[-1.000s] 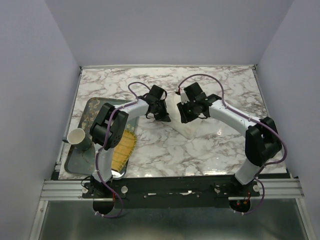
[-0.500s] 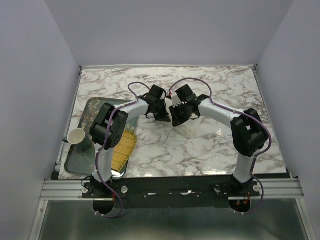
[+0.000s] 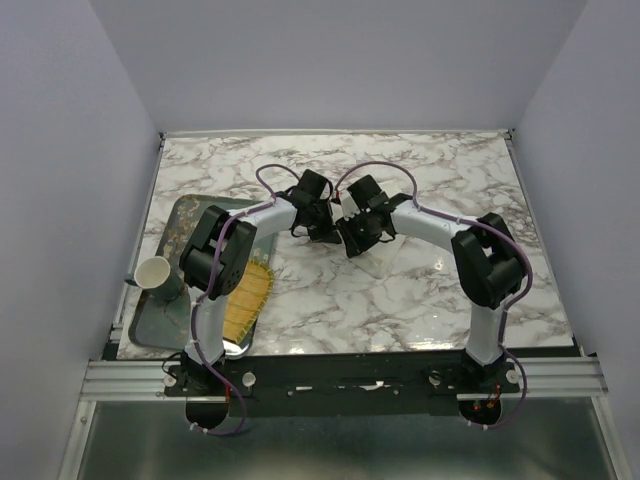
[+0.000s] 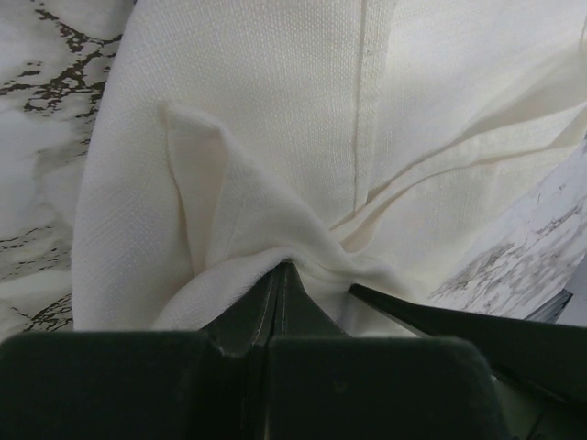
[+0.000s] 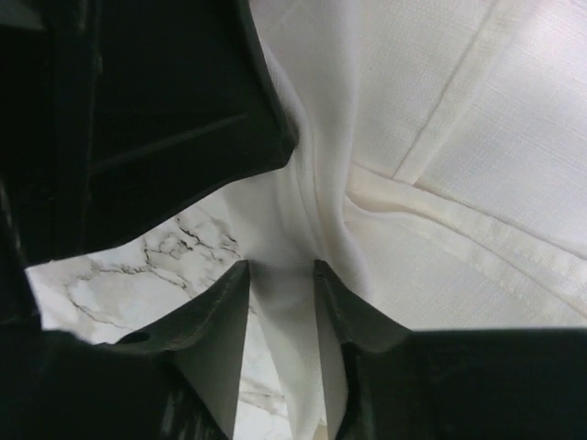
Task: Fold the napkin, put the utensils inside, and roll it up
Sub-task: Roll the napkin with the utensil
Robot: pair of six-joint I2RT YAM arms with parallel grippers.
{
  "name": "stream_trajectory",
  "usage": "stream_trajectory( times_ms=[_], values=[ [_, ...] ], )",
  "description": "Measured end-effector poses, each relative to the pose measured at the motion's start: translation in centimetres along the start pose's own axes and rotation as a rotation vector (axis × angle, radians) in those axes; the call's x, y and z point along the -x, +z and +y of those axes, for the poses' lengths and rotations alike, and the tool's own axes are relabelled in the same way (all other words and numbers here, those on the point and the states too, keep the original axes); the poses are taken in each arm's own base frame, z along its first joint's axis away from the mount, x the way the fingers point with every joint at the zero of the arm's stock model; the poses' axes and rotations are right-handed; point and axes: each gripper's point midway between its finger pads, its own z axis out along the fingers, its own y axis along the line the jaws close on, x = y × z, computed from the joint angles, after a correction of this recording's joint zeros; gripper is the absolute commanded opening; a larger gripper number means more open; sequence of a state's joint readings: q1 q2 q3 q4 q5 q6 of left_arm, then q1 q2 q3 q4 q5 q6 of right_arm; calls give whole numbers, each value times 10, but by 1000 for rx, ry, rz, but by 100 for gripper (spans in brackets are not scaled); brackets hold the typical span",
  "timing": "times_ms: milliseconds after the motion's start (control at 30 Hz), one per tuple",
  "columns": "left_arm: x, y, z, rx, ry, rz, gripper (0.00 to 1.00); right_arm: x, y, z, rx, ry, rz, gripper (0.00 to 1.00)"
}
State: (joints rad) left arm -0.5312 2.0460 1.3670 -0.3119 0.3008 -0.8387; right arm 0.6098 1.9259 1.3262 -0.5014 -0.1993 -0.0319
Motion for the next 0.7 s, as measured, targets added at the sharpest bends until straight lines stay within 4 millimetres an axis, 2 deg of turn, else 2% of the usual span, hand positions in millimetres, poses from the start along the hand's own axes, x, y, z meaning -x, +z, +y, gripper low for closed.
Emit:
stream_trajectory(
  times_ms=[167, 533, 700],
  values=[
    [-1, 0, 0, -10, -3, 12, 0, -1, 4, -4, -26, -1, 3, 60],
    [0, -1, 2, -29, -11, 31, 0, 1, 8, -11, -68, 7, -7, 65],
    [0, -1, 2, -33, -10, 36, 0, 2, 3, -11, -89, 11, 1, 66]
  ],
)
